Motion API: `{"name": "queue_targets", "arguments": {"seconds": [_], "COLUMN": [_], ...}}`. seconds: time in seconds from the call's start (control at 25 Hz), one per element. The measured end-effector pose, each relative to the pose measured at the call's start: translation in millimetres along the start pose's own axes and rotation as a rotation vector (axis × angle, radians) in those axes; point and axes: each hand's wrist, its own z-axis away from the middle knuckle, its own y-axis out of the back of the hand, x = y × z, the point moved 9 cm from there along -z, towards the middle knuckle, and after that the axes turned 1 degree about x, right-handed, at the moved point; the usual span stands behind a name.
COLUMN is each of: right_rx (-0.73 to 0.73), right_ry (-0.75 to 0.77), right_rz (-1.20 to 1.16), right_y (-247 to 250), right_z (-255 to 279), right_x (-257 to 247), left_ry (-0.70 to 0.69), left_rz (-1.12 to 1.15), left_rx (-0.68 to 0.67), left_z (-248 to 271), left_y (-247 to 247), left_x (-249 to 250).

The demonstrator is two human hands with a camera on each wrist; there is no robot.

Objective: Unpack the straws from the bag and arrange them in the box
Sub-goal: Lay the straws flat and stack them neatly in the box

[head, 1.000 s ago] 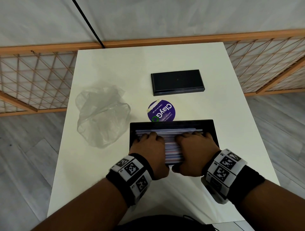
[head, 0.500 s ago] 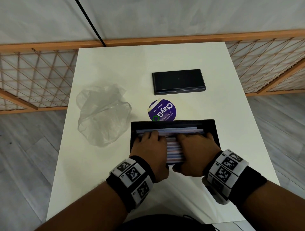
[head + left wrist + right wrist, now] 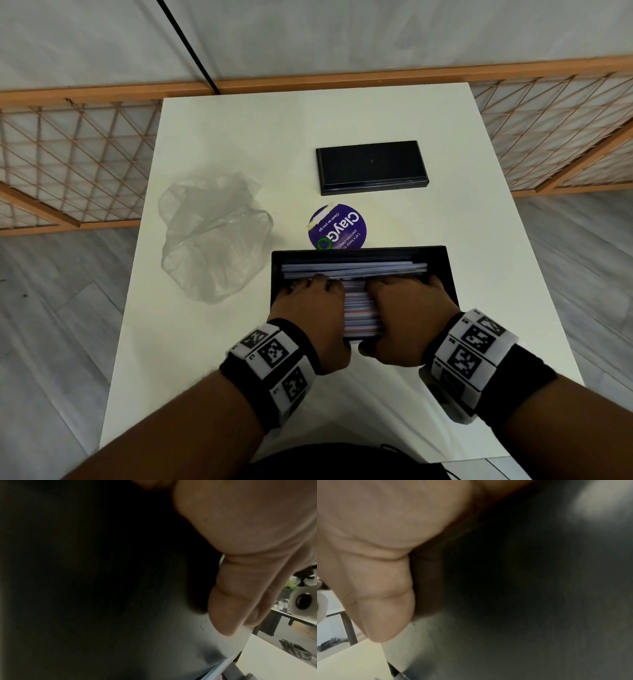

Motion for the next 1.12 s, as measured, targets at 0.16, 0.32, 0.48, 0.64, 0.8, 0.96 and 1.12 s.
{"name": "queue_targets", "arguments": {"seconds": [0.16,0.32,0.48,0.64,0.8,0.96,1.12], "right_rx": [-0.017,0.018,0.005,-0.016,-0.015,0.011,-0.014], "right_ry": [-0.010,0.004,-0.003,-0.021,-0.008,-0.005,-0.016], "right_rz": [0.003,-0.027,-0.024,0.019,0.007,-0.006,0.026], "right_y": [0.0,1.6,-1.2,-2.1,0.2,1.2,-1.3], "right_z": [-0.5,0.2,-0.1,0.0,2.0,2.9,2.0], "right_x": [0.0,0.1,1.1,1.9,0.2,0.7,0.4], "left_ry": [0.006,0.001,0.008,0.015,0.002,-0.004,0.006], "left_rz": [0.013,0.032,0.020,-0.012,0.013,0.026,0.004], "left_rx": [0.010,0.007,0.012,0.020,0.022,0.036,0.011], "left_z": [-1.2,-3.3,-2.1,0.9,0.7,0.5,1.5], "left_y": [-0.6,-1.5,-1.1,0.2,0.1,2.4,0.5], "left_x": [-1.7,-1.1,-1.3,-1.1,-0.3,0.8,-0.8]}}
